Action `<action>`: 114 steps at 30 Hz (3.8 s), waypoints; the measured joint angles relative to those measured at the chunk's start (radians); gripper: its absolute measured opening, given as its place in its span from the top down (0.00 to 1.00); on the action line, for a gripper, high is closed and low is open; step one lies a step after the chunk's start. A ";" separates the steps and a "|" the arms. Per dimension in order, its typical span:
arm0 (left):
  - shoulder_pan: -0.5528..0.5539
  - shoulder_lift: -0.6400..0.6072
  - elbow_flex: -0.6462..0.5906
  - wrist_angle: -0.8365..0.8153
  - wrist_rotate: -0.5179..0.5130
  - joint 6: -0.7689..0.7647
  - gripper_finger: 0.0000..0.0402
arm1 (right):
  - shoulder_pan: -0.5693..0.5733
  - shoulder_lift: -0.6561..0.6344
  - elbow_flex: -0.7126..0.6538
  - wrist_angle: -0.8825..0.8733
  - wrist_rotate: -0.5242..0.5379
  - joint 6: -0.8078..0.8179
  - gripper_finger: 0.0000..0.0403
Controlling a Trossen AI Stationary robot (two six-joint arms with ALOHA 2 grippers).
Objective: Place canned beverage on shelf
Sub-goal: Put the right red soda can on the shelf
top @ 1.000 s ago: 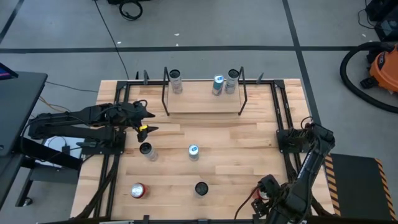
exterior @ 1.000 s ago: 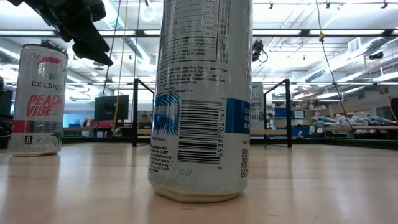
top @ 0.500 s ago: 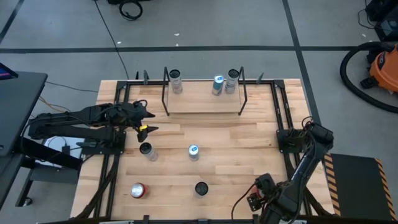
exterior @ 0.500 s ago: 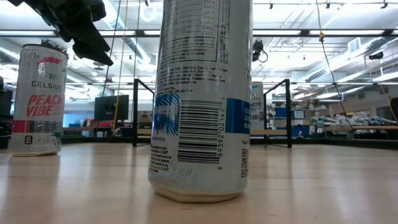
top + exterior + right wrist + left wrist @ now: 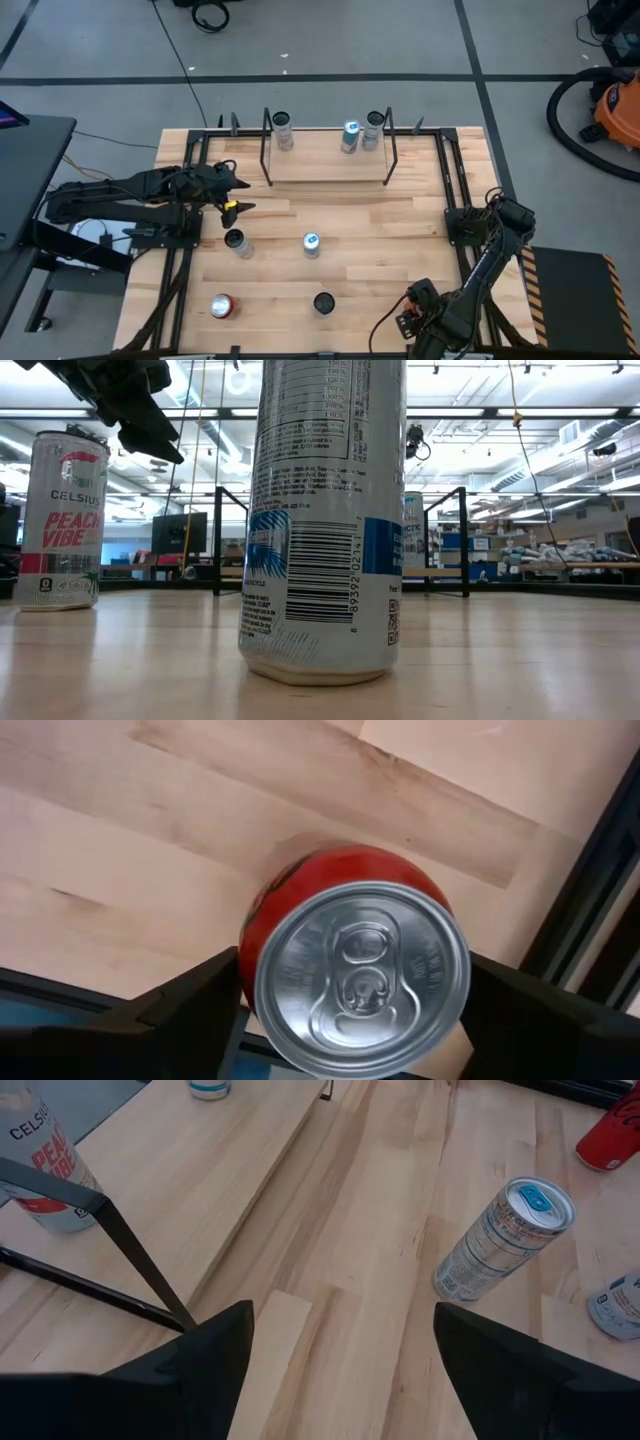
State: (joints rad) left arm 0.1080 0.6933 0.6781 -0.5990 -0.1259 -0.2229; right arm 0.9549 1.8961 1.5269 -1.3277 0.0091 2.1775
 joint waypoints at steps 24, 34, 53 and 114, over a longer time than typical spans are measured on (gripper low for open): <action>0.000 0.000 0.000 0.004 0.000 -0.001 0.22 | -0.351 -0.135 0.059 -0.161 0.169 -0.655 0.26; 0.000 0.000 0.000 0.004 0.000 -0.002 0.22 | -0.639 -0.217 0.059 -0.103 0.234 -1.141 0.26; 0.000 0.000 0.000 -0.028 0.000 -0.063 0.22 | -1.109 -0.213 0.059 0.311 0.201 -1.969 0.26; 0.000 0.000 0.000 0.009 -0.002 -0.081 0.22 | -1.432 -0.063 0.060 0.545 -0.068 -2.888 0.18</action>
State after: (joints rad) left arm 0.1081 0.6936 0.6781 -0.5898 -0.1276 -0.3035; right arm -0.4775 1.8328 1.5864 -0.7832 -0.0590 -0.7102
